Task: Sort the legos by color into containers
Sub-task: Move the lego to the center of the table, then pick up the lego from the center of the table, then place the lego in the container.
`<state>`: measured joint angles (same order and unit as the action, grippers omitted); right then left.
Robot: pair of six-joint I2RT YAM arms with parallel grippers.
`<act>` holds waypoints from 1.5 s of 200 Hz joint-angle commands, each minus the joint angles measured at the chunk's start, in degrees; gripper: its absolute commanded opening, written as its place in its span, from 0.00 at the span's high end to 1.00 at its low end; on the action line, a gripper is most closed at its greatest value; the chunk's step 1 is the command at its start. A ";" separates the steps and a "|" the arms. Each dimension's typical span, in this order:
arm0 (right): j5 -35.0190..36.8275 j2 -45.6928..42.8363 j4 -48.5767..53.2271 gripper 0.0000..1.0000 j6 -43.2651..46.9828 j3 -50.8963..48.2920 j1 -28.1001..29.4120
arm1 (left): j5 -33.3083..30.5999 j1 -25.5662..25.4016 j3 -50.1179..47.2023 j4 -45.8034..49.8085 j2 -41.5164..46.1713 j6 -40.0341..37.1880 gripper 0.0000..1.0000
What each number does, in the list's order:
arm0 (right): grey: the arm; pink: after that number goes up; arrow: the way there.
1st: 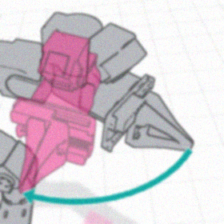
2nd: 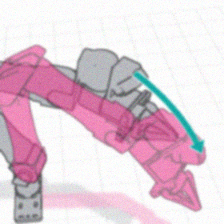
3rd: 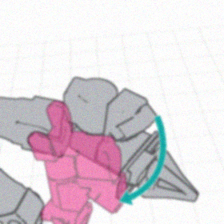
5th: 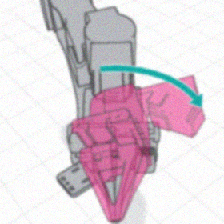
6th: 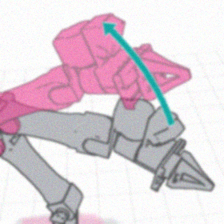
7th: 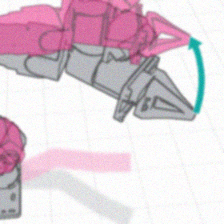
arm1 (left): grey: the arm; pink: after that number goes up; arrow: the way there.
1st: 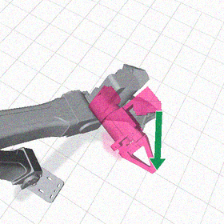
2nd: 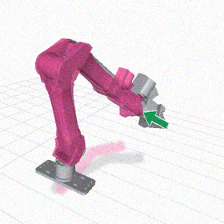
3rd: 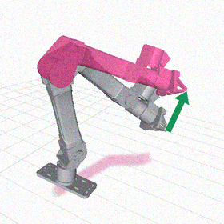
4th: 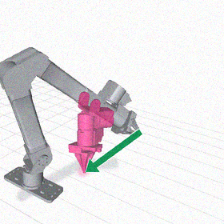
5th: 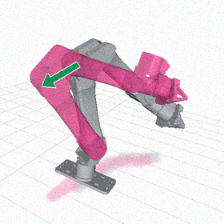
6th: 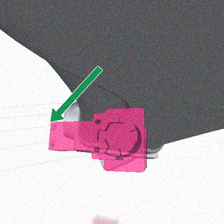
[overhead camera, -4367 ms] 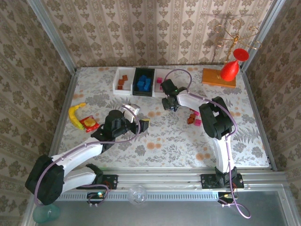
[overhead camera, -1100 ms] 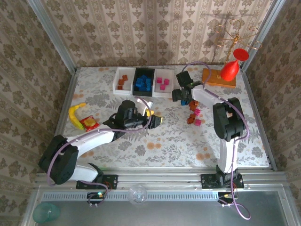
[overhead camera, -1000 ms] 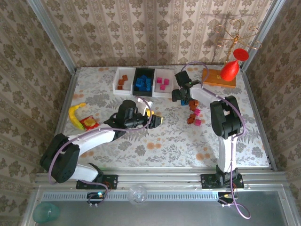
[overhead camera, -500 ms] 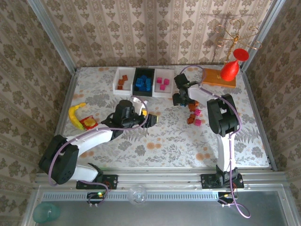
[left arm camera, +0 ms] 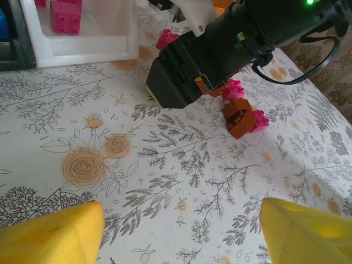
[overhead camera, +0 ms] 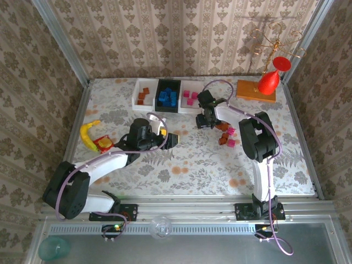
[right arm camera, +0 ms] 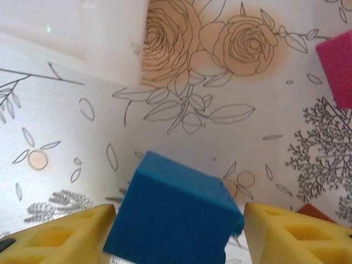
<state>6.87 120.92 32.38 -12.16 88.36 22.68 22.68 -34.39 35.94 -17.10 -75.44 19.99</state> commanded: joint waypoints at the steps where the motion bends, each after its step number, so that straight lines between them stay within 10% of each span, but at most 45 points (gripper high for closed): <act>1: -0.87 1.83 -0.80 0.38 -0.80 2.06 0.06 | -0.22 0.72 -1.04 -1.27 1.77 0.94 0.24; 92: -3.54 -0.13 -4.11 0.56 0.49 0.94 1.63 | -2.46 5.26 -4.76 -1.92 8.41 2.22 0.24; 155: -19.23 -7.59 -21.23 0.62 -6.90 -3.24 3.79 | -7.38 11.35 -7.87 -1.61 18.34 3.27 0.22; 261: -5.57 17.73 -26.20 0.60 -10.85 31.29 4.68 | -5.52 11.63 -6.95 1.23 20.34 4.70 0.22; 300: -7.35 29.02 -13.14 0.45 -9.51 56.92 4.14 | -2.63 11.02 -5.74 2.57 18.87 4.42 0.22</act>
<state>-1.76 145.99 10.28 -22.55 132.09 27.16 17.37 -23.11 28.53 -15.73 -55.92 23.81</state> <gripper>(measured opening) 0.509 0.777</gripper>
